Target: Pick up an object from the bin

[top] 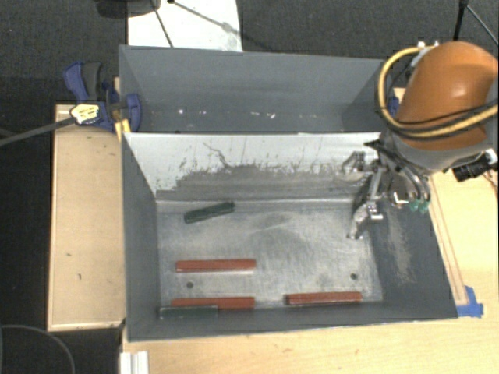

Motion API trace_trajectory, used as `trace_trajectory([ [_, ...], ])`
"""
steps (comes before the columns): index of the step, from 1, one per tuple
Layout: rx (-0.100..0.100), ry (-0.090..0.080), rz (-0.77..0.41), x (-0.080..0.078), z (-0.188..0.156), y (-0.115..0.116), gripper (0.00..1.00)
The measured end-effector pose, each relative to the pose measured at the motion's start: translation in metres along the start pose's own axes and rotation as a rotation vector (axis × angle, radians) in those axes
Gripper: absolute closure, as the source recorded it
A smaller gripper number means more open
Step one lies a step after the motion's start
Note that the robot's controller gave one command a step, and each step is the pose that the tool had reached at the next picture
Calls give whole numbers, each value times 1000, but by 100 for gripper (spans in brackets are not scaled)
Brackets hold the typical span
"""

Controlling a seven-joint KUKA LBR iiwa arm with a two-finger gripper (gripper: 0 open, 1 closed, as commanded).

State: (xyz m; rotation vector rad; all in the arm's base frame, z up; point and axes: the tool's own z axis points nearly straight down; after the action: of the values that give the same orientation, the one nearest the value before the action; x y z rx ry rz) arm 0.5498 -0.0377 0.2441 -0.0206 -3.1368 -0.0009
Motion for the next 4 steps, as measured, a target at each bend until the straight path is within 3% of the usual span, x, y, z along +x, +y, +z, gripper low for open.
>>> trace_trajectory([
  [1,1,-8,-1,-1,-4,0,0],
  [2,2,-13,-46,38,27,36,0],
  [3,1,-3,-64,57,41,56,0],
  [4,0,-9,-180,48,54,53,0],
])
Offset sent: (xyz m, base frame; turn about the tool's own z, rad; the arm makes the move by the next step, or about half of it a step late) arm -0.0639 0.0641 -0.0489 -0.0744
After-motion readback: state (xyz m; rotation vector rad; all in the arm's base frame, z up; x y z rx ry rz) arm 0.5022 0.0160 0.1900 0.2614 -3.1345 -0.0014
